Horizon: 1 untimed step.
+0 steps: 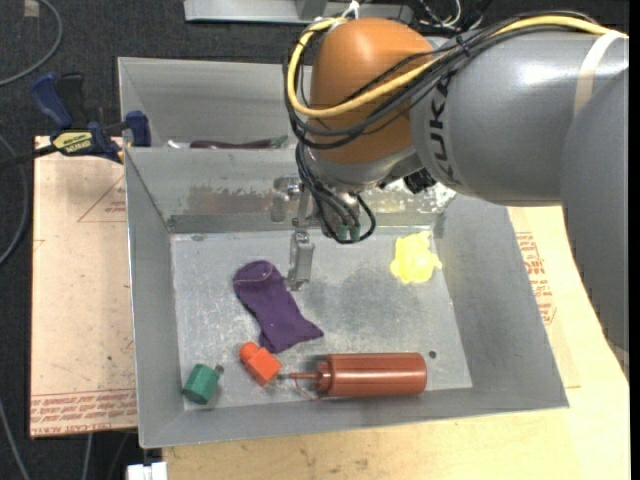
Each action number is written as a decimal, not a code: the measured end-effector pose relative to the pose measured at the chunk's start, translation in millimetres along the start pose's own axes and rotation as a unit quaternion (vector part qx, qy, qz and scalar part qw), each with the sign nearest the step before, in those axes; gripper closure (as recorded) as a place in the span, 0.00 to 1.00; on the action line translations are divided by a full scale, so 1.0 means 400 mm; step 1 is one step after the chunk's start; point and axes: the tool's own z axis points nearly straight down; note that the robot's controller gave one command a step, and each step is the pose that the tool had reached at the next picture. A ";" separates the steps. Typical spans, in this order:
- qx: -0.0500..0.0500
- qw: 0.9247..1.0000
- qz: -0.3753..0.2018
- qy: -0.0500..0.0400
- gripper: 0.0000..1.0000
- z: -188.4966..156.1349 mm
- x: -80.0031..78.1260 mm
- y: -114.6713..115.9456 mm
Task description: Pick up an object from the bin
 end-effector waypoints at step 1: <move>0.000 1.000 0.001 -0.003 0.00 -0.013 -0.003 -0.002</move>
Offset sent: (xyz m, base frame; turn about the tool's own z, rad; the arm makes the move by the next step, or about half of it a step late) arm -0.0348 -0.0434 -0.0819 -0.1901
